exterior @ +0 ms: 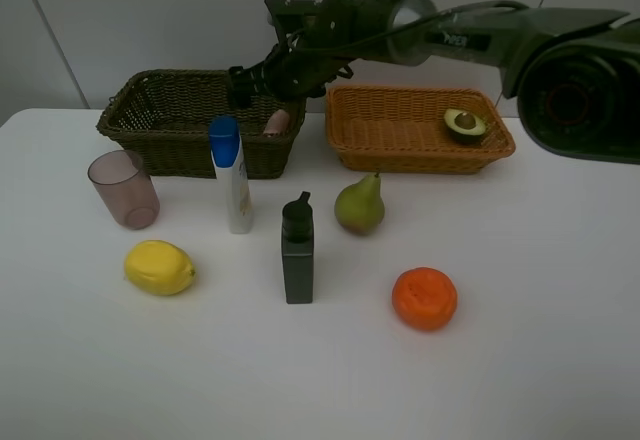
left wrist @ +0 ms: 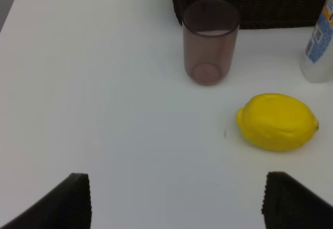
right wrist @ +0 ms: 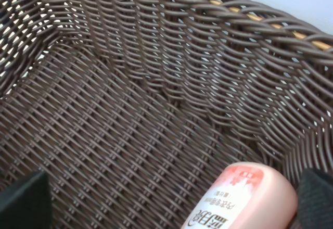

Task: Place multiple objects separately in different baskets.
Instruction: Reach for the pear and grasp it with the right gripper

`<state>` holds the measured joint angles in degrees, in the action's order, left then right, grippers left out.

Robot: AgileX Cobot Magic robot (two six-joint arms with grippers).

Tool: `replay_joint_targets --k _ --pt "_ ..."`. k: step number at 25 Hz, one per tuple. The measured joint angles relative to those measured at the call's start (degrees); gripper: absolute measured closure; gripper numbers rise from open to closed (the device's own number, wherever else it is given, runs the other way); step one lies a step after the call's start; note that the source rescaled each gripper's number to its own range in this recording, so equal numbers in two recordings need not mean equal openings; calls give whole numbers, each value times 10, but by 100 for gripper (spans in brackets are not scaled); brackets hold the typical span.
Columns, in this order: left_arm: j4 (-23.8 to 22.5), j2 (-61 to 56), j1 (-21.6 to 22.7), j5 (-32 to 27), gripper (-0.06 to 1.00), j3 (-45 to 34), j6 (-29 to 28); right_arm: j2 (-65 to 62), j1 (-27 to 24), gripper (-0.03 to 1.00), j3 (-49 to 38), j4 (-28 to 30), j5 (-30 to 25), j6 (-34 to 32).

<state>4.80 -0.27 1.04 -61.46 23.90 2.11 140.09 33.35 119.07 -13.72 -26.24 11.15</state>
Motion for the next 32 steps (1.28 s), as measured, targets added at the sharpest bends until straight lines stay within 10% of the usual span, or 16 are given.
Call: replay_joint_targets --k 21,32 --pt "0 0 0 0 6 0 0 -117 0 -3 0 48 -131 25" --pt "0 0 0 0 6 0 0 -154 0 -3 0 158 -247 -71"
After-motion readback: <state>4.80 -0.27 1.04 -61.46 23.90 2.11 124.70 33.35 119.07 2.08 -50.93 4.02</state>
